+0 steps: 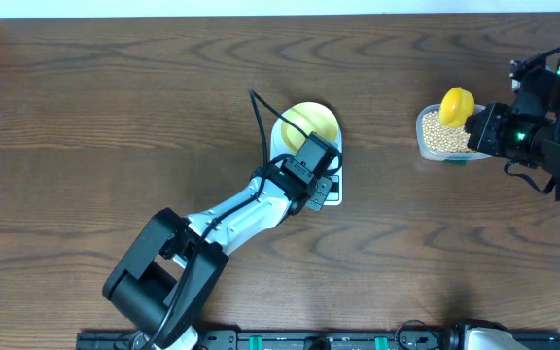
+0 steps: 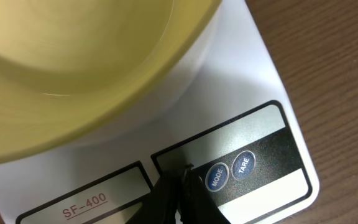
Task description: Scoop item into bowl and weigh 50g on scale
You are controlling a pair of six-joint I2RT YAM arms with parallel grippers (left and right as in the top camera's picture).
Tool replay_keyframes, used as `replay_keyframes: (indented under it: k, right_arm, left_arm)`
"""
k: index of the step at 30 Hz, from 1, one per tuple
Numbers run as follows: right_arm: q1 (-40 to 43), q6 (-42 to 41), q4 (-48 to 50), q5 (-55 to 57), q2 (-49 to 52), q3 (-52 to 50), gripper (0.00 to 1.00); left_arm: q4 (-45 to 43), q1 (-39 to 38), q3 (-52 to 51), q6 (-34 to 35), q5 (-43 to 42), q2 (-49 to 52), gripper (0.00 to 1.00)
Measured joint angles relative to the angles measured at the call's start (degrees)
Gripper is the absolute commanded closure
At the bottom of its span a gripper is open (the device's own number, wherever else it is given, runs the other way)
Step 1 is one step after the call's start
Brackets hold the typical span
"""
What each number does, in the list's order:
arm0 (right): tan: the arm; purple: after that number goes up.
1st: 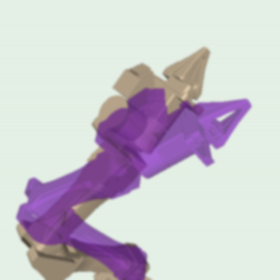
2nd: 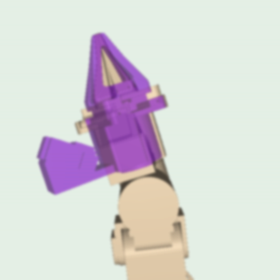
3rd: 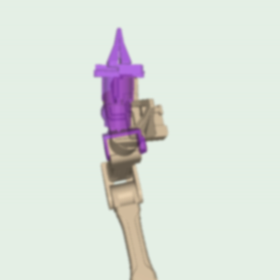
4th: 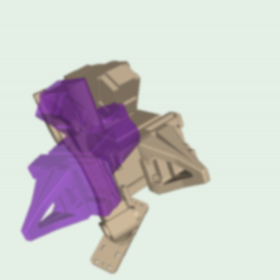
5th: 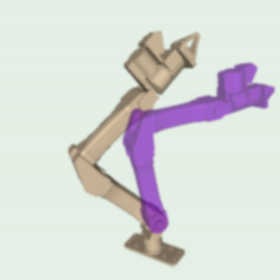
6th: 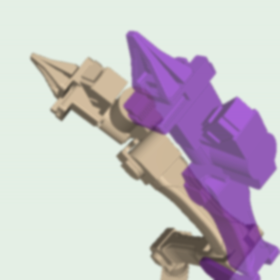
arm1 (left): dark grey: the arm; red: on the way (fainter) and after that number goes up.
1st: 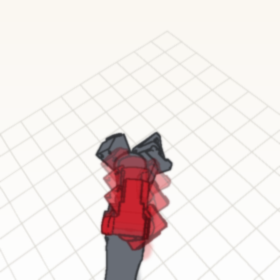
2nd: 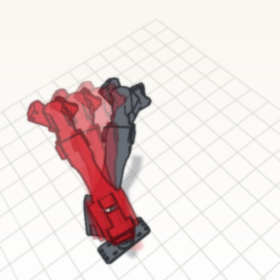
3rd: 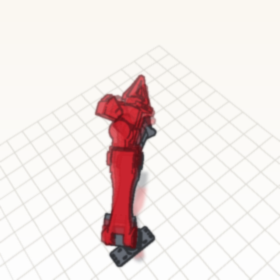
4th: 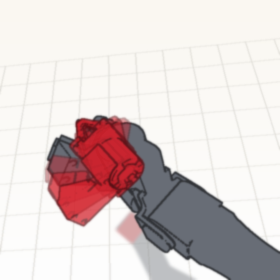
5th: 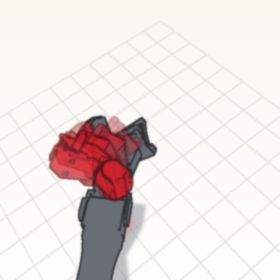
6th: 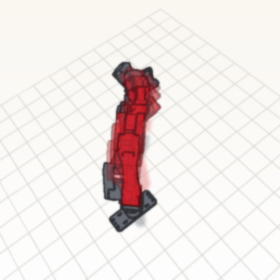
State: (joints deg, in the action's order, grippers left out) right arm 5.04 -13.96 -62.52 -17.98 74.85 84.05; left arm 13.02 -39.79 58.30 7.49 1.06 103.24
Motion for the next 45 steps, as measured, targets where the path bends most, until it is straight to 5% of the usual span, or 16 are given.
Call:
replay_keyframes:
  k: [45]
  right_arm:
    - [0.0, 0.2, -0.92, 0.0, 0.0, 0.0, 0.99]
  left_arm:
    - [2.14, -0.11, 2.23, 2.27, -0.04, 2.34, 0.93]
